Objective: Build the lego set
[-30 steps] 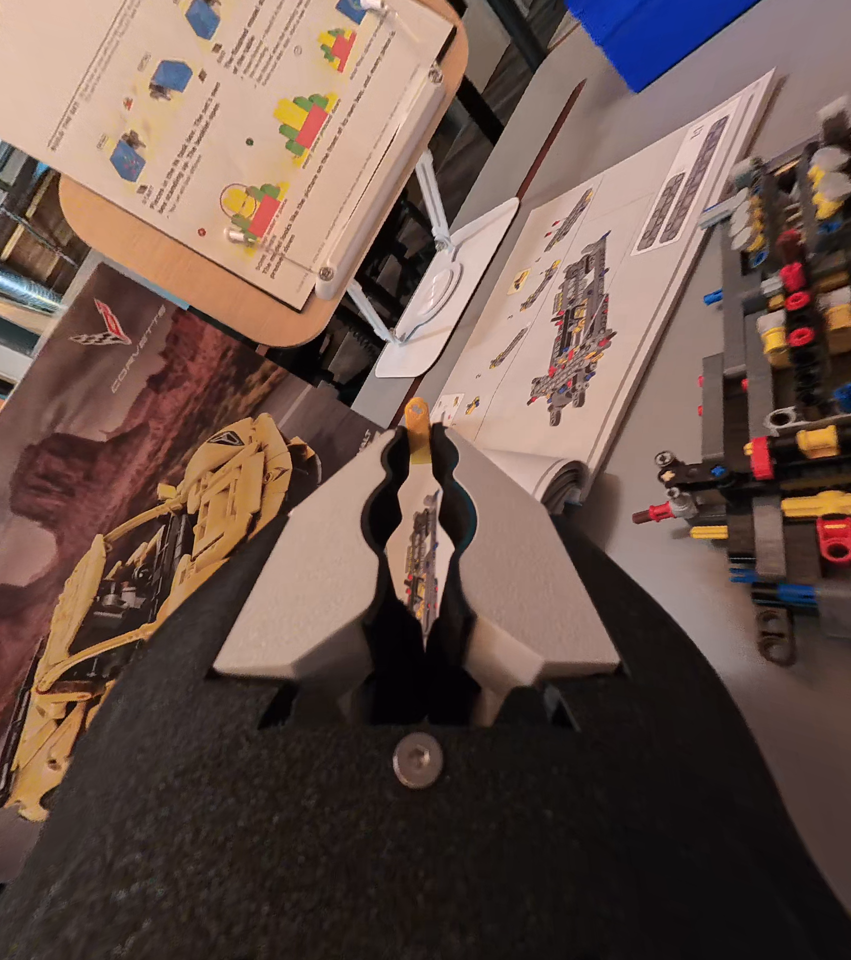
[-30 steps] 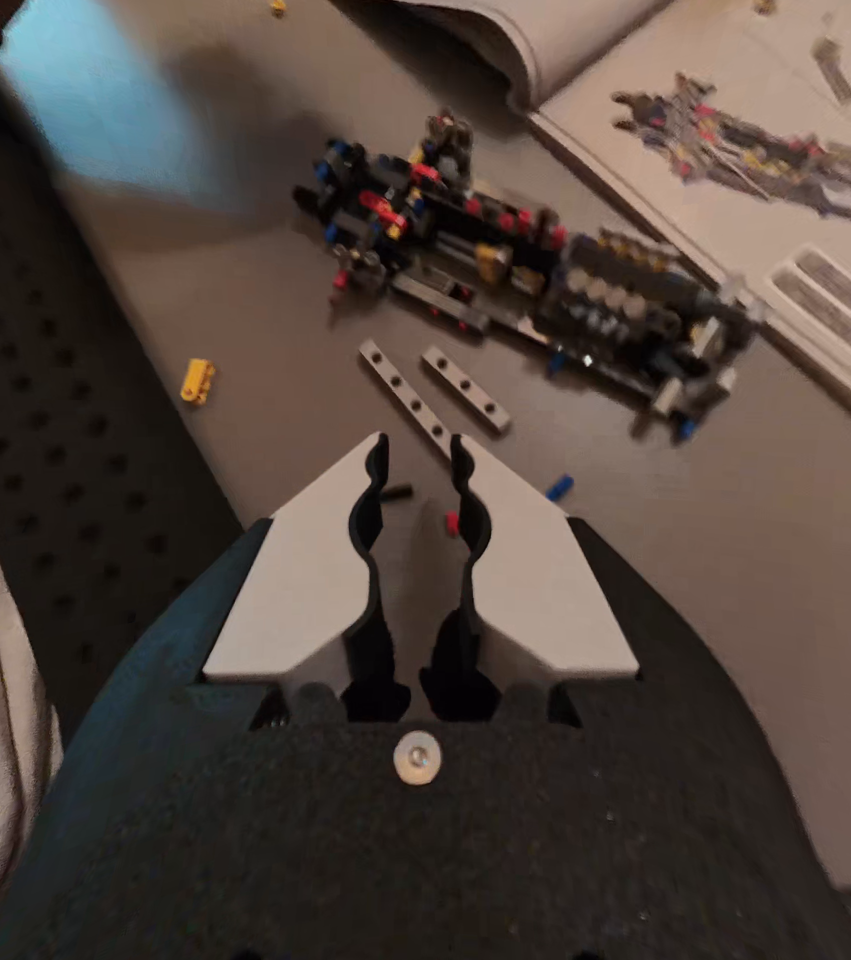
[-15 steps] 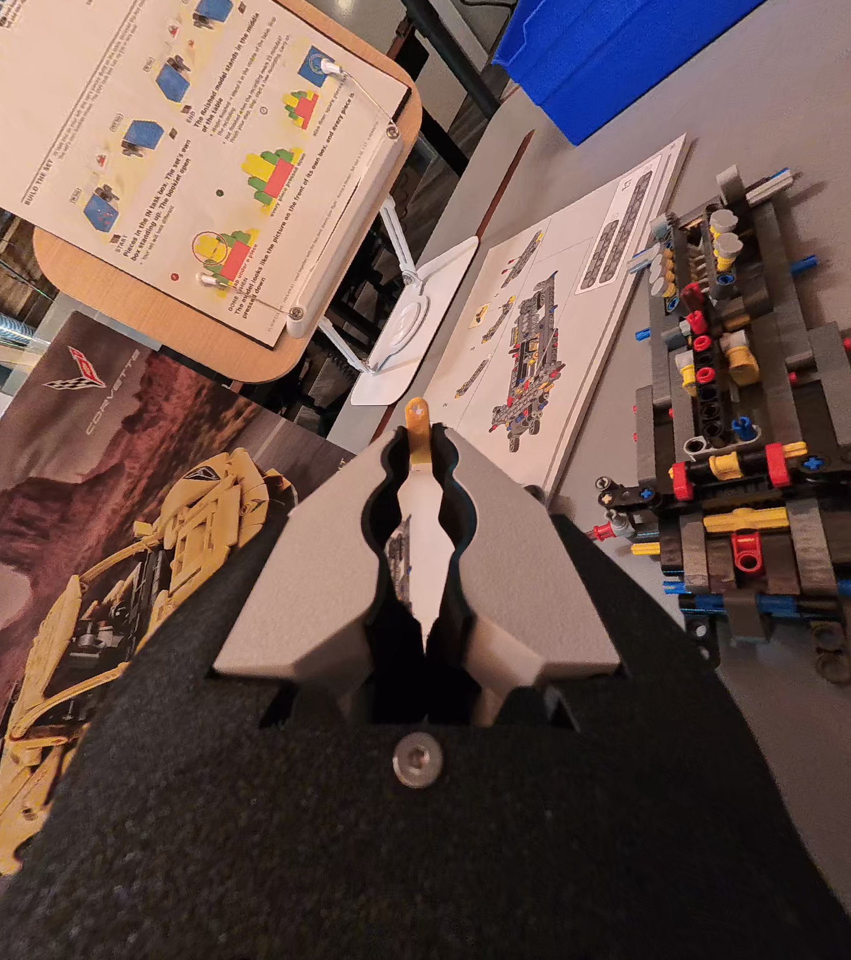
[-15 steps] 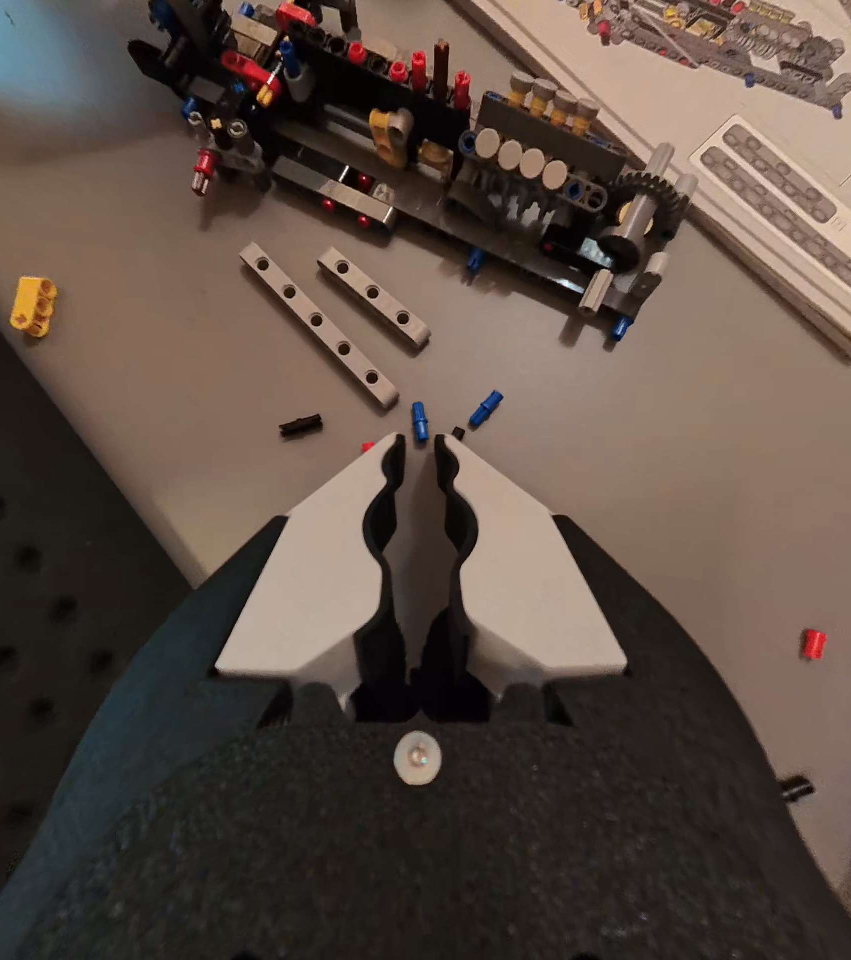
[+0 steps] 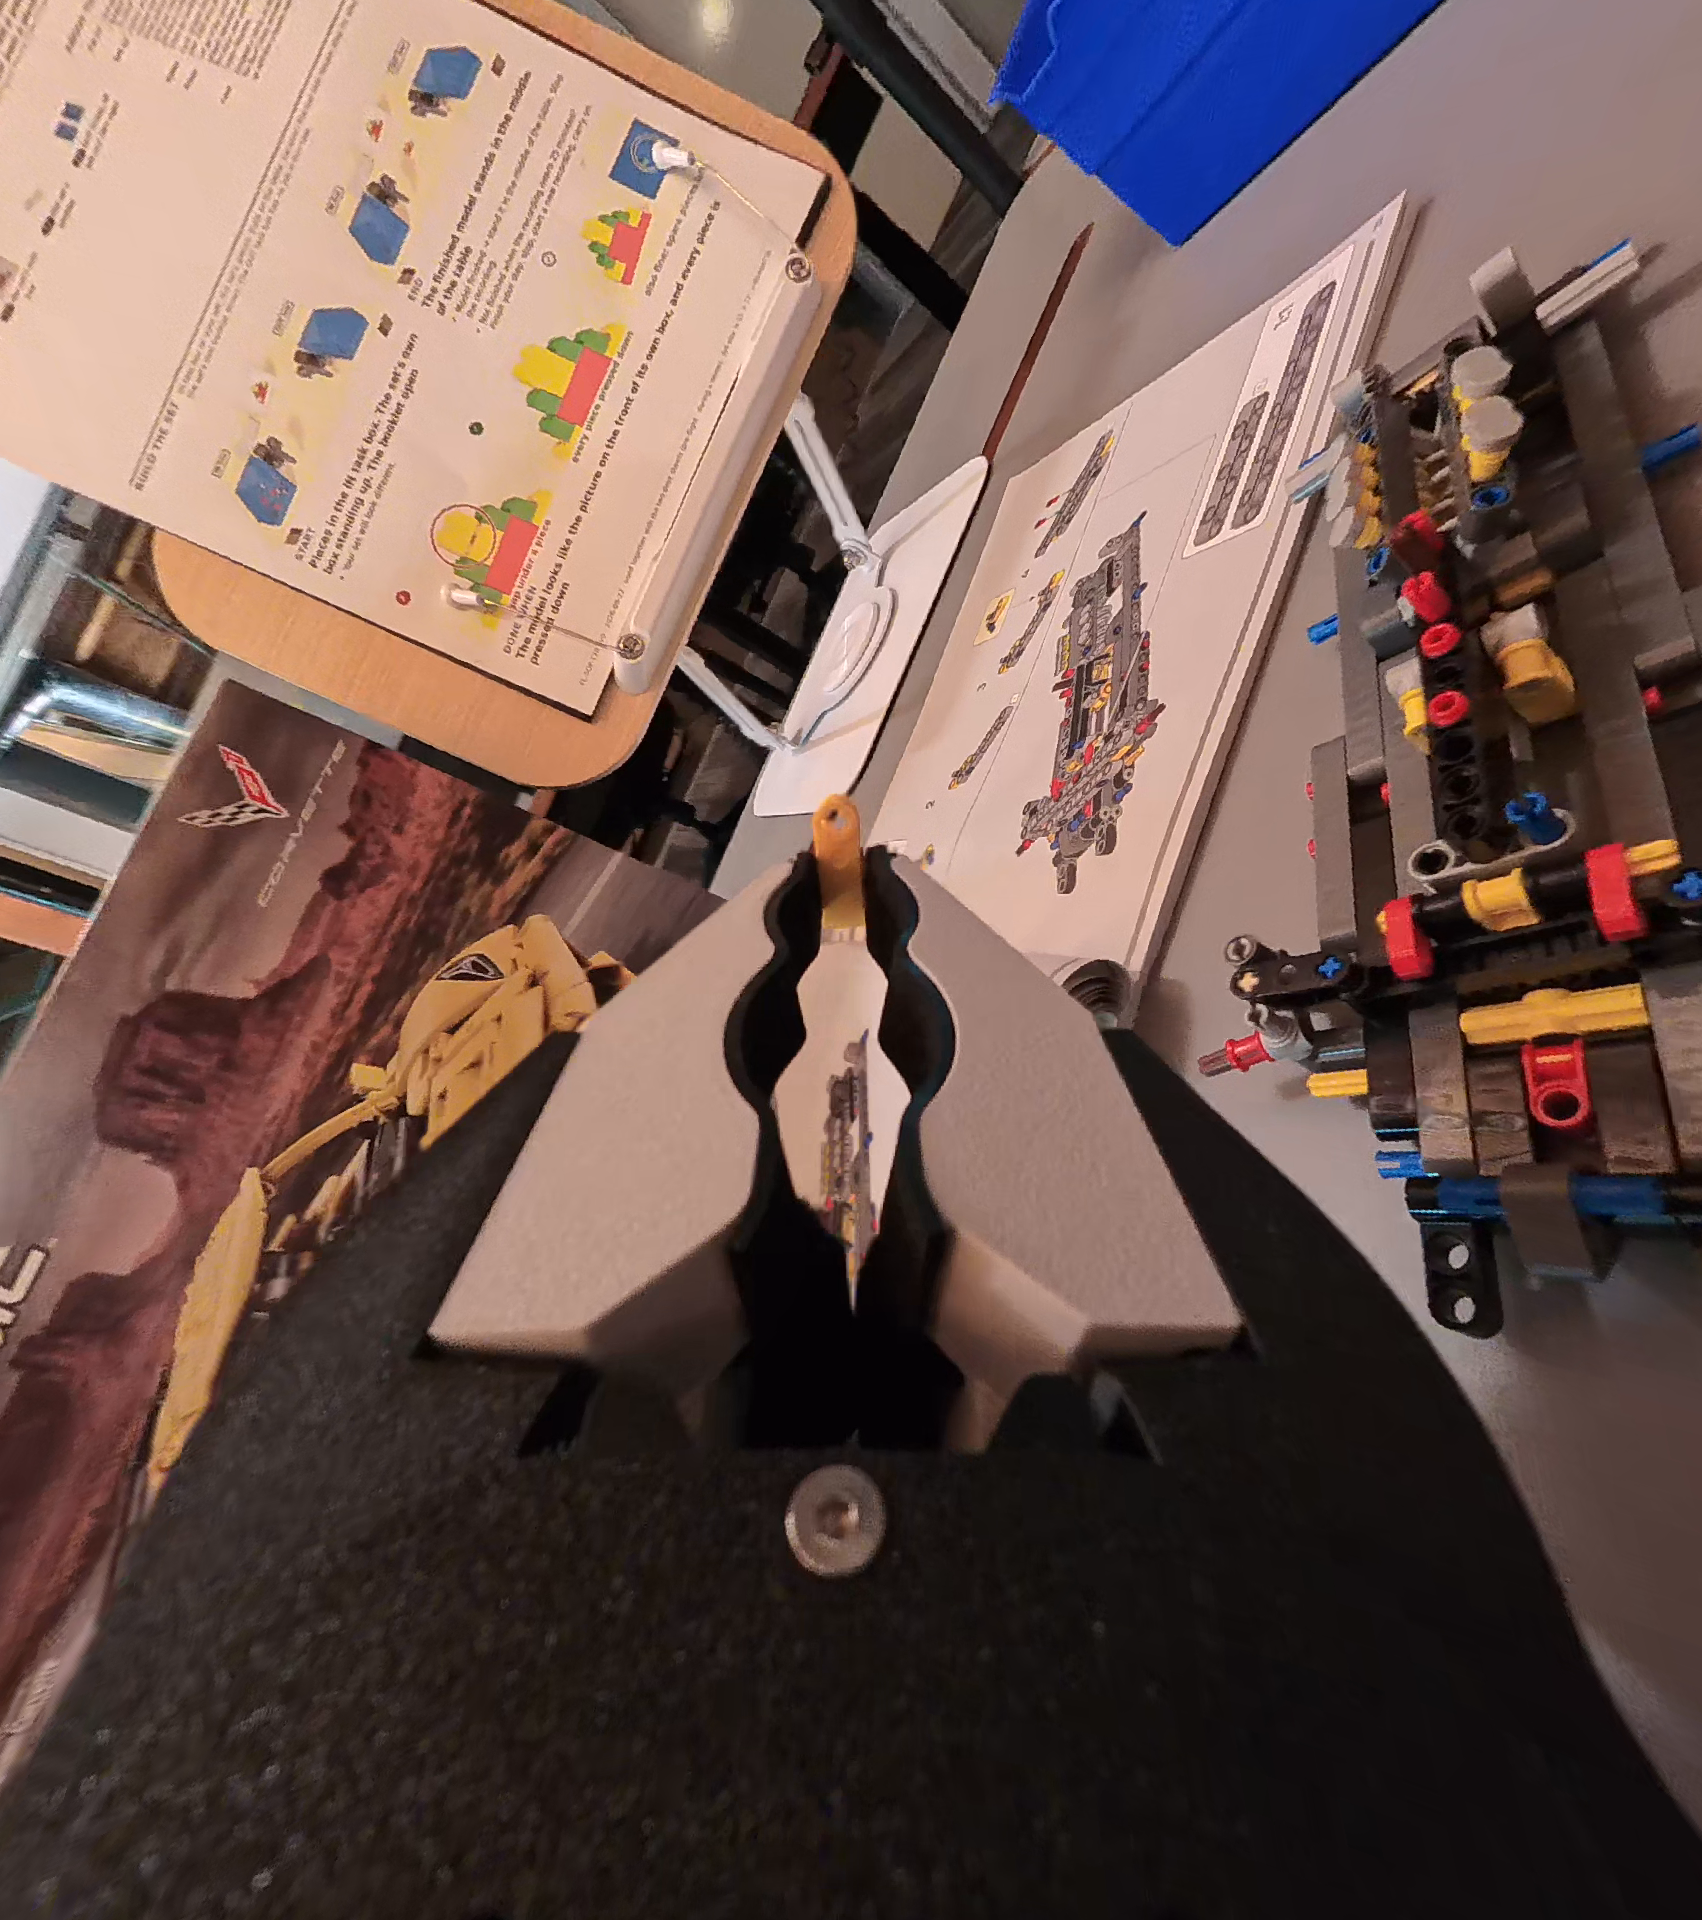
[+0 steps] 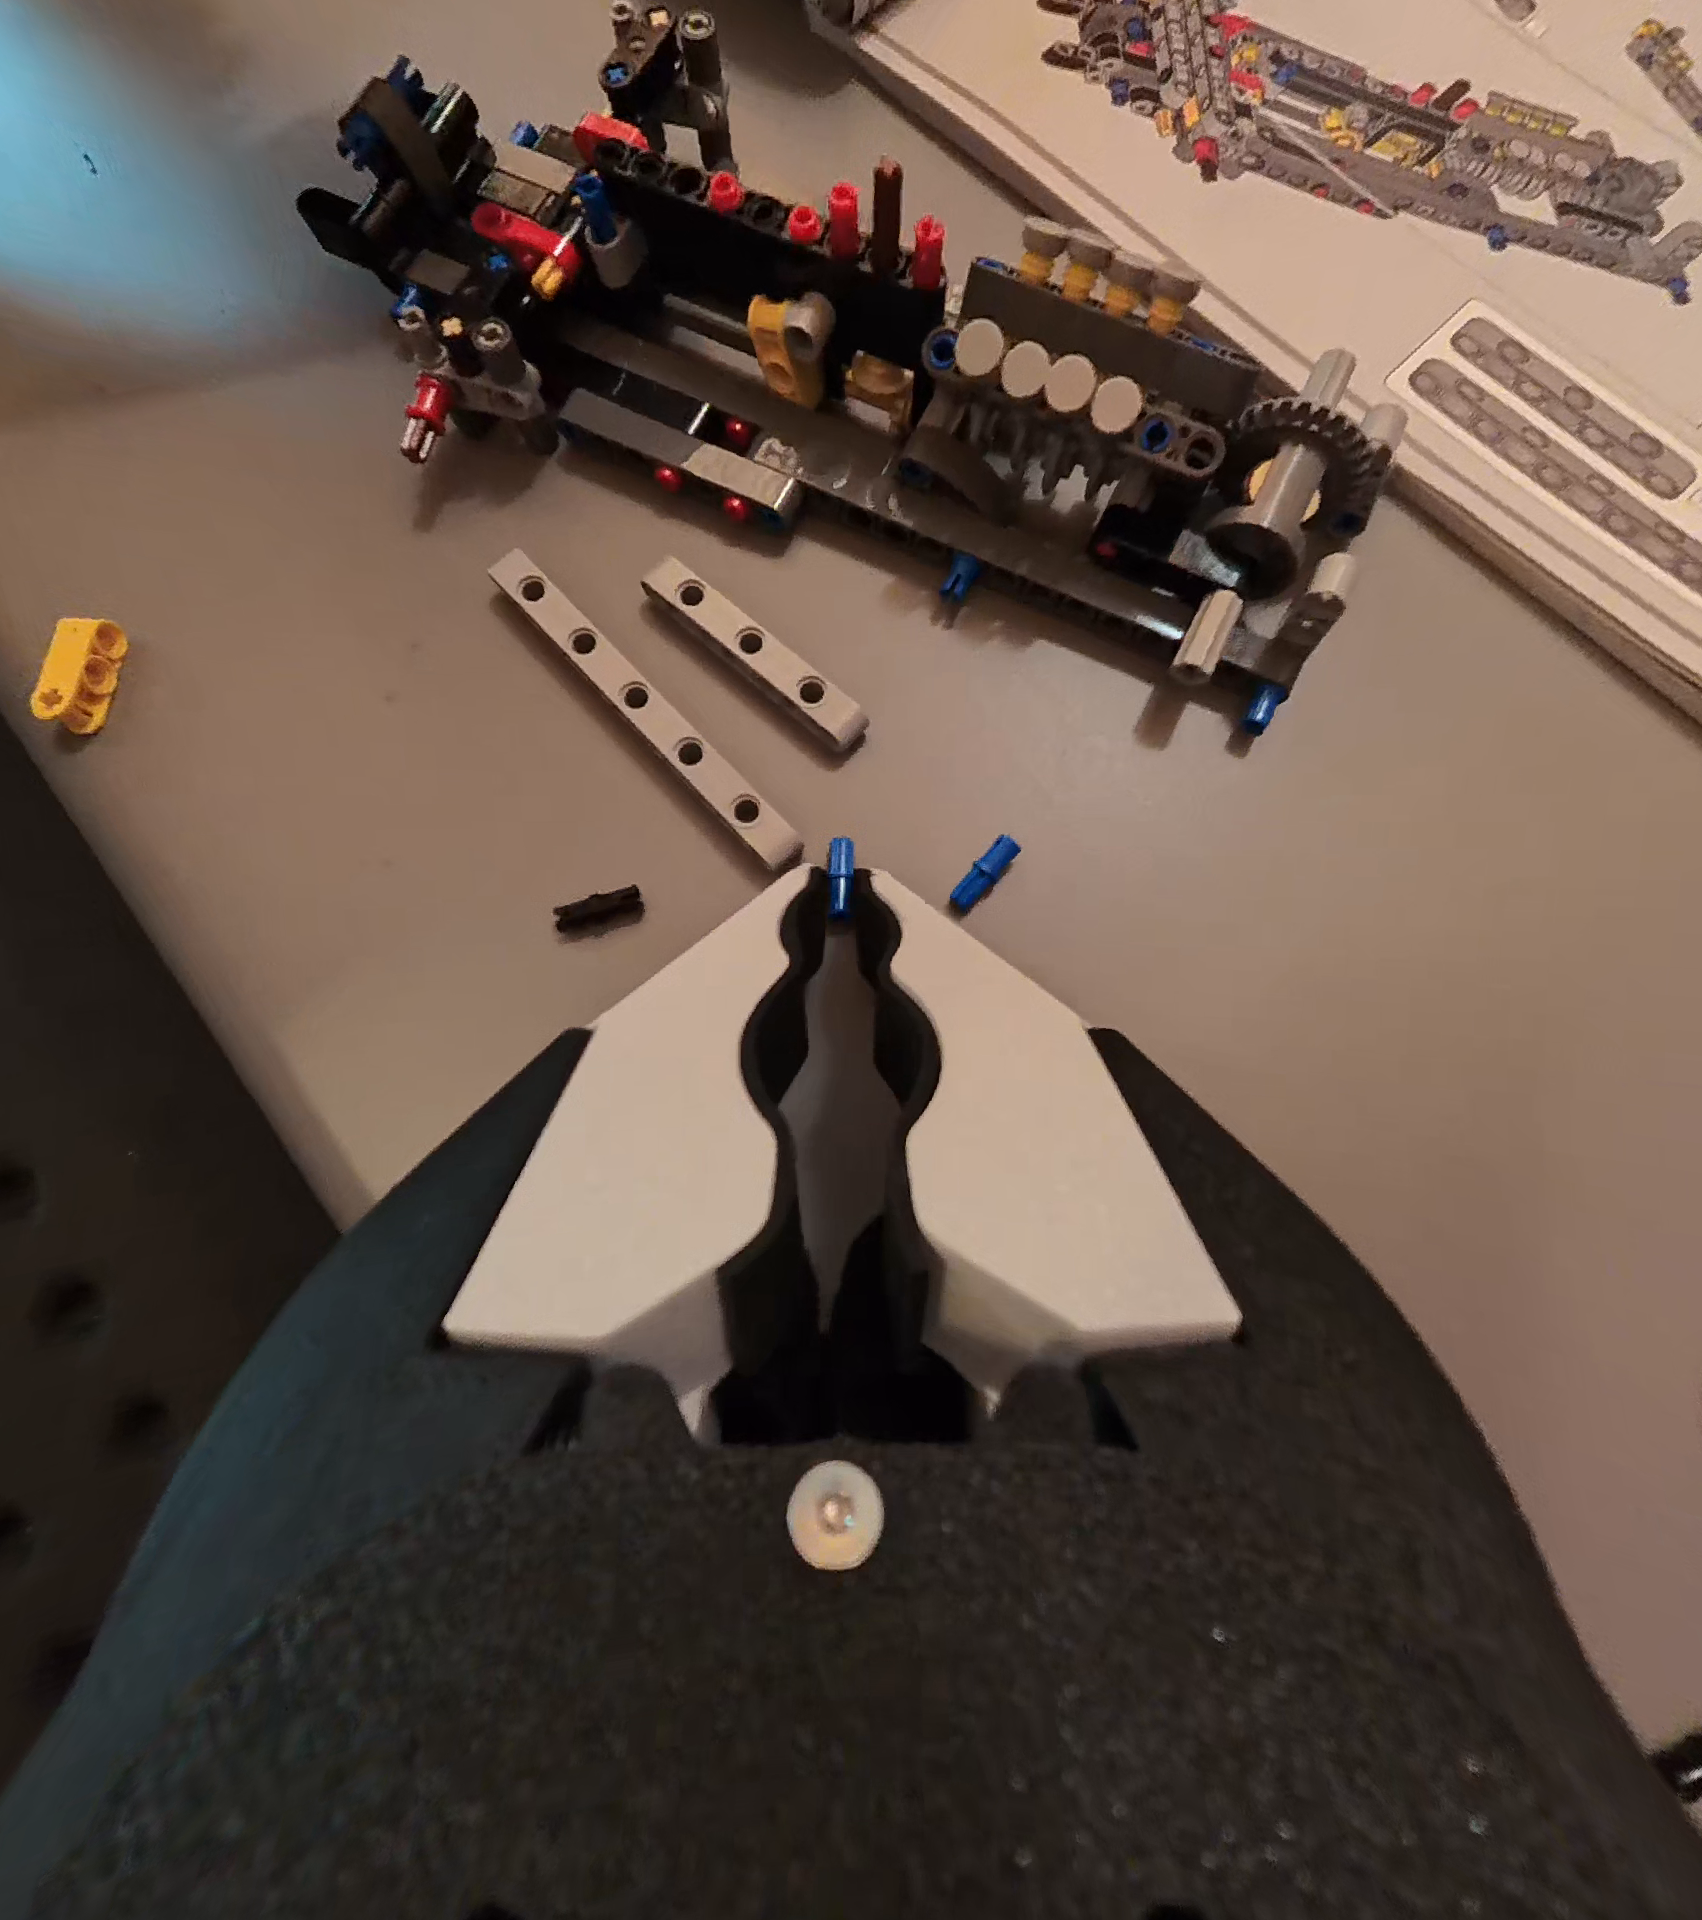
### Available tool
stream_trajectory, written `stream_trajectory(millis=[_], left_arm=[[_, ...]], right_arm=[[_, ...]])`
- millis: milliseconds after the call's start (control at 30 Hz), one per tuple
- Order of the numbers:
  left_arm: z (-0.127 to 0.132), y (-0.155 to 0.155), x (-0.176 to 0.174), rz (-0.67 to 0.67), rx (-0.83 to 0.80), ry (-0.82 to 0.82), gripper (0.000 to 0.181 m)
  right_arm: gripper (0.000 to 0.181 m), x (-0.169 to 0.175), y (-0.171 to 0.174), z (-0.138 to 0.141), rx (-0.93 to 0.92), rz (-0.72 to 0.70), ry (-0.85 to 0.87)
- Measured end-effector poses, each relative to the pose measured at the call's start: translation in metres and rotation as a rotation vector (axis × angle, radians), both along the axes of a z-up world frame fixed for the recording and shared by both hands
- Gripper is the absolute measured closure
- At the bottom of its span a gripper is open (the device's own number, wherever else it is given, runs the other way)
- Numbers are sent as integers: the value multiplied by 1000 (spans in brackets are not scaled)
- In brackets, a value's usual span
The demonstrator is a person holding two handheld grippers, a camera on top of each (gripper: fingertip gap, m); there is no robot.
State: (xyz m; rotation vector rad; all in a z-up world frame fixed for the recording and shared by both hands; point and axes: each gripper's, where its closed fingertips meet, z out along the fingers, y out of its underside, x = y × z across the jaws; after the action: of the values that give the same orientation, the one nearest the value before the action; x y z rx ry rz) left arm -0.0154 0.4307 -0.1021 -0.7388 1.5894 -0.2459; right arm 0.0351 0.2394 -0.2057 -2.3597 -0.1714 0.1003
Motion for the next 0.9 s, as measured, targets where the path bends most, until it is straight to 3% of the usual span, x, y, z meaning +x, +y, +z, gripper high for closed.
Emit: stream_trajectory(millis=[67, 133, 233, 300, 433, 600, 767, 900], left_arm=[[2, 1, 1, 26, 49, -18, 175], [7, 3, 2, 62, 109, -48, 175], [17, 0, 4, 108, 197, -104, 175], [22, -3, 4, 129, 251, -136, 175], [25, -4, 4, 163, 337, -155, 175], [27, -7, 5, 180, 395, -160, 175], [26, -9, 6, 198, 422, -145, 175], [21, -6, 7, 215, 420, -119, 175]], right_arm=[[178, 2, 7, 10, 54, -46, 2], [178, -3, 24, 40, 198, -97, 66], [179, -31, 66, 100, 487, -131, 379], [178, -43, 95, 117, 545, -134, 609], [178, -54, 138, 132, 532, -96, 1029], [179, -54, 158, 127, 509, -181, 1318], [179, -52, 163, 122, 531, -260, 1458], [179, -58, 163, 124, 530, -240, 1518]])
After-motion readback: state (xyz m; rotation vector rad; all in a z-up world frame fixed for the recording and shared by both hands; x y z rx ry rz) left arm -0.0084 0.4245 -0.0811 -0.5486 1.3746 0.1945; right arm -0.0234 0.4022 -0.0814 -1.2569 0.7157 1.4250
